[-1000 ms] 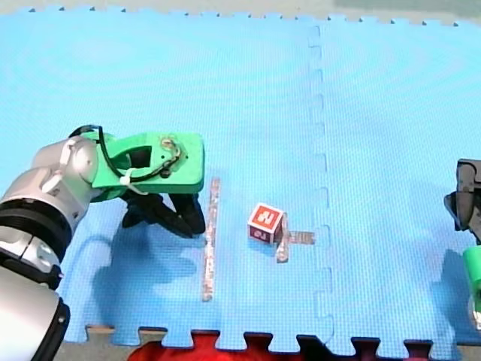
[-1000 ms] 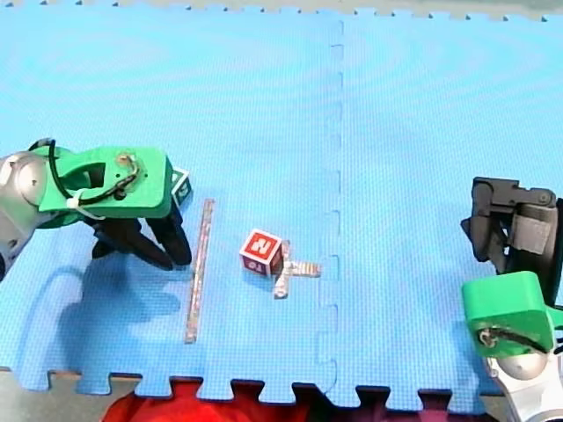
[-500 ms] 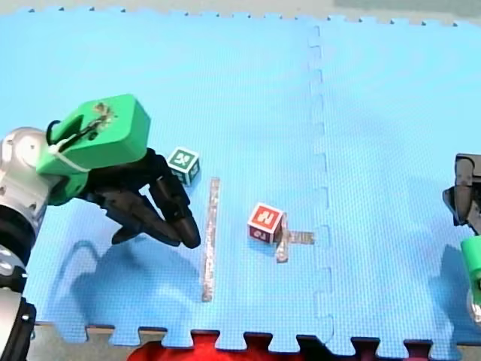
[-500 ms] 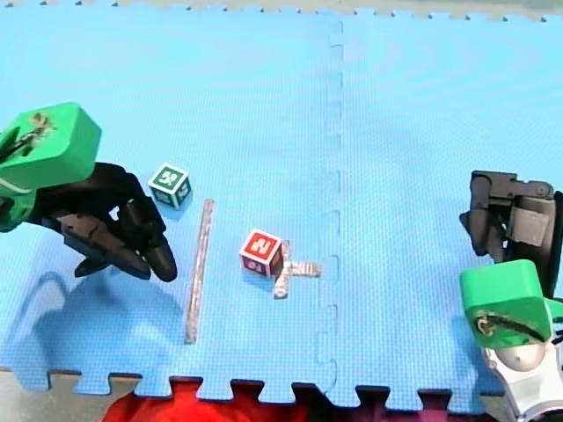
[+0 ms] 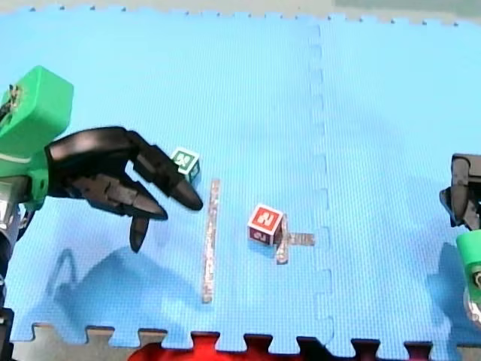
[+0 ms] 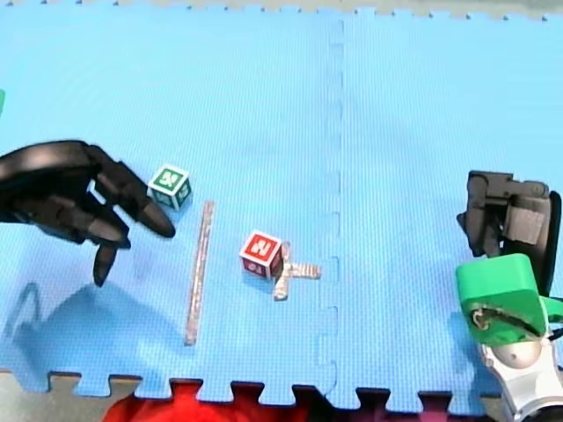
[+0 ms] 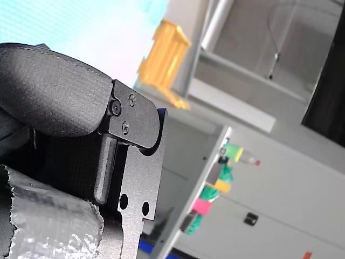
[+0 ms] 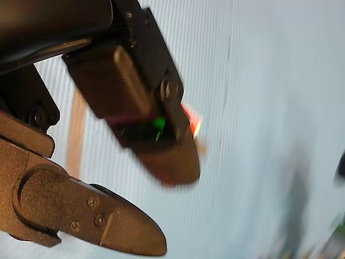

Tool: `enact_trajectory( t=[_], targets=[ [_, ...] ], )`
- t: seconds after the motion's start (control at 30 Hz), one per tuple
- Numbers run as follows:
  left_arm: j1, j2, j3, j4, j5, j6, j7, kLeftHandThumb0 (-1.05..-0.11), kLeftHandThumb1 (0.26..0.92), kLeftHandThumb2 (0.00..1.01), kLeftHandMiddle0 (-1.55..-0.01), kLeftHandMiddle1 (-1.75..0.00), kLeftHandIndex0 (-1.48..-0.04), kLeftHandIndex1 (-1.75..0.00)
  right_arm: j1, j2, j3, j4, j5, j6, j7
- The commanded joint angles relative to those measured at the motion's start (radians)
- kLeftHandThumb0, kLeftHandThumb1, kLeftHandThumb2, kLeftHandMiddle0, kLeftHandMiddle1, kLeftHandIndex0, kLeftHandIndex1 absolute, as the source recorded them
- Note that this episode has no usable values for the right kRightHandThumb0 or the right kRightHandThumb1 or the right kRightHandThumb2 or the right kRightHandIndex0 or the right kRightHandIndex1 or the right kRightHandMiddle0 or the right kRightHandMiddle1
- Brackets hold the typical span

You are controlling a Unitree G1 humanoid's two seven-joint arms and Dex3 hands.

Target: Stack cube left

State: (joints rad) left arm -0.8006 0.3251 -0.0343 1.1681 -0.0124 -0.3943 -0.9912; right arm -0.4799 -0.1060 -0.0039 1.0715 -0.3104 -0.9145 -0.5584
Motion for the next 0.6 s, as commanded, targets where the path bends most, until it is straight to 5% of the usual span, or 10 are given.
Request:
enact_trajectory(
  t=[0.0, 0.1, 0.57],
  targets=[
    [0.147, -0.068, 0.02, -0.064, 0.158, -0.303, 0.655, -1.041, 0.751, 0.02, -0.89, -1.74, -0.3, -0.01, -0.001, -0.006, 0.001, 0.017, 0.004, -0.002, -0.003],
    [0.146, -0.064, -0.004, -0.074, 0.223, -0.308, 0.804, -1.047, 0.783, 0.03, -0.88, -1.75, -0.3, -0.01, 0.003, -0.004, -0.001, 0.015, 0.008, -0.003, 0.001],
    [0.126, -0.007, -0.118, -0.04, 0.405, -0.275, 1.068, -1.048, 0.823, 0.03, -0.88, -1.75, -0.3, -0.01, 0.017, -0.008, -0.001, 0.008, 0.002, -0.004, -0.002]
  ],
)
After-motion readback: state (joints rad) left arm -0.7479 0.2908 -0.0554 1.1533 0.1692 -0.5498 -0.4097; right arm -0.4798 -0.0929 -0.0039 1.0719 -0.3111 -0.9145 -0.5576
